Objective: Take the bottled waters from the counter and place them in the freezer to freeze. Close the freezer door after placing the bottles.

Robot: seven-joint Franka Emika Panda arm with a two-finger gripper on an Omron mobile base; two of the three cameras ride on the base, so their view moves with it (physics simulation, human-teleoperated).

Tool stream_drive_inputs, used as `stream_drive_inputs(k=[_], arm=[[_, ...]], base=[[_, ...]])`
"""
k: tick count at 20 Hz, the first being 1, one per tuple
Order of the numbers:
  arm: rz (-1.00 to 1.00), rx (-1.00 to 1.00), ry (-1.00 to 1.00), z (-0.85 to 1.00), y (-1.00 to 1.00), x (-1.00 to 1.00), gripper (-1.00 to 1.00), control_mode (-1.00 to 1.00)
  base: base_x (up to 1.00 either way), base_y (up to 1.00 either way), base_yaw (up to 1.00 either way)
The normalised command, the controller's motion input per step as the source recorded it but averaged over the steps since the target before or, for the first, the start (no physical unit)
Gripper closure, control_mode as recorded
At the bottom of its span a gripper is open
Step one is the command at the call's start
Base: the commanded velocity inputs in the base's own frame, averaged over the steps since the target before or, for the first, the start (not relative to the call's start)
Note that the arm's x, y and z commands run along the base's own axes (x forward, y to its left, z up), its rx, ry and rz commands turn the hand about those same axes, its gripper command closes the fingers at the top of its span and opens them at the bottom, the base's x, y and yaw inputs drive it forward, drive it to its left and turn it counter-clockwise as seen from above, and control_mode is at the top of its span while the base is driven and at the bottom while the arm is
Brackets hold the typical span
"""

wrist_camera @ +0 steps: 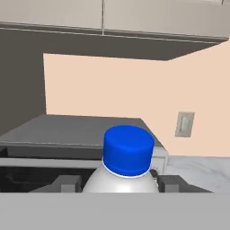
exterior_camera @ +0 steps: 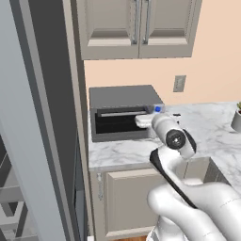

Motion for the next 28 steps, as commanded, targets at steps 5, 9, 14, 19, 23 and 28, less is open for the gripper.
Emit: stream_drive_inputs(k=[5,9,14,19,23,28], arm=[[-0.01,0.00,0.36,0.95,0.00,-0.20,1.00,-1.00],[0.00,0.02,0.38,0.46,0.00,-0.11,1.00,-1.00],[0.00,0.05,0.06,0.00,-0.06,-0.82,1.00,-1.00],[0.00,0.00,-0.19,0.00,0.00,-0.85,1.00,-1.00],[0.02,-0.02,-0.34,0.15,0.00,-0.46,1.00,-1.00],[0.00,-0.04,-0.41,0.02,0.01,-0.33,1.00,-1.00]], base=[[0.00,0.00,0.00],[0.00,0.00,0.00],[0.00,0.00,0.00],[0.00,0.00,0.00],[0.00,0.00,0.00],[0.00,0.00,0.00]])
